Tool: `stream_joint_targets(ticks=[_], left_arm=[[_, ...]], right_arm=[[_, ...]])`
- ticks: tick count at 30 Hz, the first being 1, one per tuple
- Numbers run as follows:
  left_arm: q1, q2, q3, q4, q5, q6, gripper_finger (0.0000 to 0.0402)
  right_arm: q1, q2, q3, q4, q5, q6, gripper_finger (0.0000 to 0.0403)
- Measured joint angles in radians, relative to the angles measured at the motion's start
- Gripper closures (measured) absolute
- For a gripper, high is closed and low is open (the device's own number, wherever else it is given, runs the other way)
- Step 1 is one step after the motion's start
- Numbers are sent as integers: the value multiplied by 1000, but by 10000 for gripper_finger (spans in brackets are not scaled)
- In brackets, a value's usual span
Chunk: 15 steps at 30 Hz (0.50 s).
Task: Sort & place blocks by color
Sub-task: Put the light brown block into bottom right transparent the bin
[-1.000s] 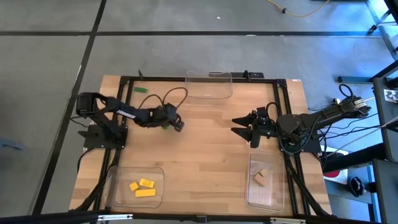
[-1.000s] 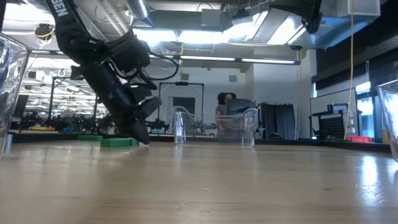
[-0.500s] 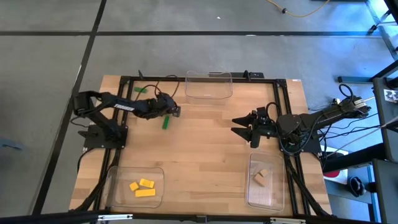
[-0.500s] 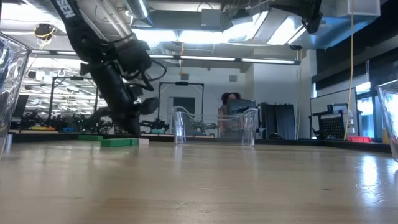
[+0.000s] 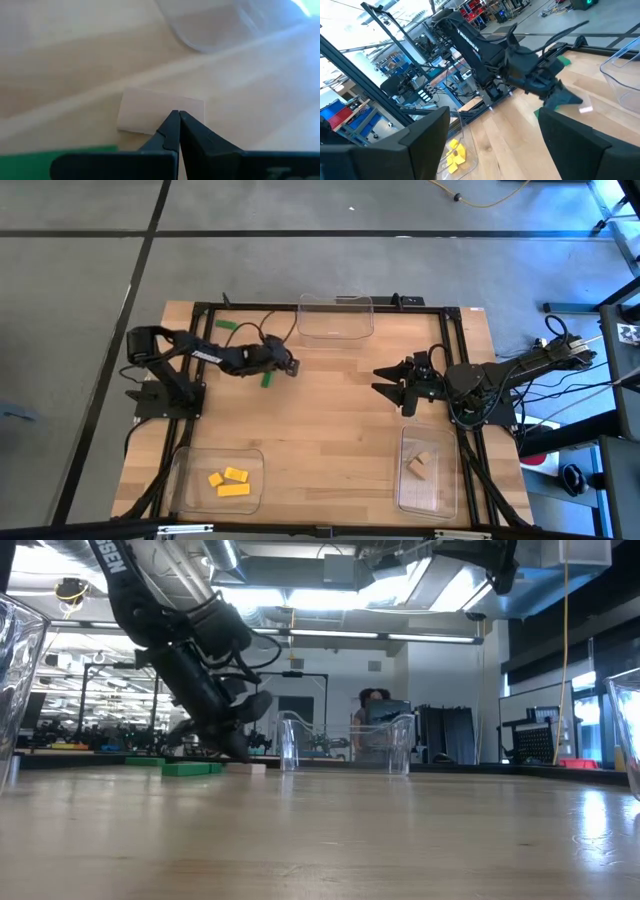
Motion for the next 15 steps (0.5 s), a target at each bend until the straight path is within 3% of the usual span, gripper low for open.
stream_joint_targets(ticks=[15], left_arm=[[-349, -2, 2, -37, 183, -42, 401]], right_arm=[[0, 0, 0, 0, 1, -1, 95]])
